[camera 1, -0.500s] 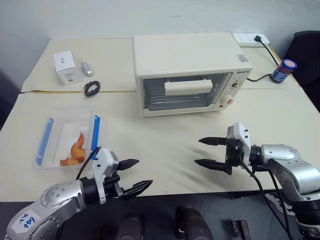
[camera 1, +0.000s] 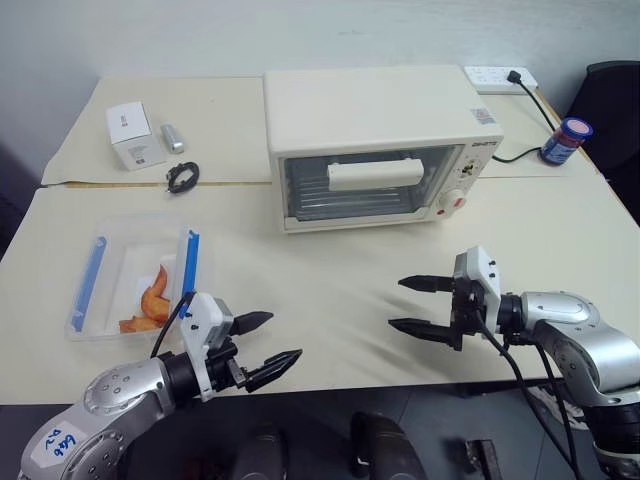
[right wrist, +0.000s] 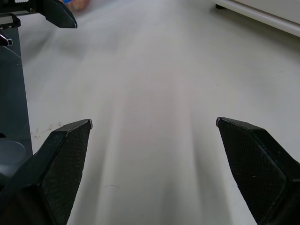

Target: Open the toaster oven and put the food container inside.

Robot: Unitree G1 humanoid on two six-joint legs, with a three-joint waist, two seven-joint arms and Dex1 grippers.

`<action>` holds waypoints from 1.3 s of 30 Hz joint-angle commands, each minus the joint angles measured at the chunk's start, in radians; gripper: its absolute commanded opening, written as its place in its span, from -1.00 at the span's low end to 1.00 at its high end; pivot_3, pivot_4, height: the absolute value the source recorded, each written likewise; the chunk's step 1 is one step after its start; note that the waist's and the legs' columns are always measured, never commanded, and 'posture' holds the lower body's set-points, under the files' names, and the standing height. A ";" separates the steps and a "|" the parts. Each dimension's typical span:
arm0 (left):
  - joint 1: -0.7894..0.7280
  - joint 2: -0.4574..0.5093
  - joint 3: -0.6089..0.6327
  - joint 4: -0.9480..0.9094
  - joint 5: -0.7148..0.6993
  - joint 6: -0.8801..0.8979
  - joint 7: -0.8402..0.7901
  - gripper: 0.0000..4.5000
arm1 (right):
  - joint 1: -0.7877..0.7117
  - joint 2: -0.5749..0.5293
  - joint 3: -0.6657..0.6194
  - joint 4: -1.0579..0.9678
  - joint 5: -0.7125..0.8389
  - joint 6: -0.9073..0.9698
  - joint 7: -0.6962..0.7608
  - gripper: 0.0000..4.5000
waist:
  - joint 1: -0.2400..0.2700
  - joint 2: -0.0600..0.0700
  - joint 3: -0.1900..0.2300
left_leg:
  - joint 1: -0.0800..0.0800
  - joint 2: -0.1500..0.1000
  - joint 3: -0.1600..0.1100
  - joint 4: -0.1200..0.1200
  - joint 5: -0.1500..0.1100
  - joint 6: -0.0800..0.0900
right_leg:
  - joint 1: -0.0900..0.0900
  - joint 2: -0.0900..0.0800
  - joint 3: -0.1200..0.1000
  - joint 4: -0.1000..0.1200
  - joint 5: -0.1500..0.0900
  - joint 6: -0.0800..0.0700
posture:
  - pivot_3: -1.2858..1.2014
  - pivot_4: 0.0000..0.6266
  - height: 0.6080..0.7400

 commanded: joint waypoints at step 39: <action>-0.636 0.257 0.192 0.246 -0.315 0.105 -0.065 1.00 | -0.418 0.100 -0.062 0.207 0.096 0.007 0.007 0.97 | 0.000 0.000 0.000 | -0.002 0.000 0.000 0.000 0.001 -0.001 | -0.001 0.001 -0.001 0.006 0.000 0.000 | 0.03 -0.52 1.00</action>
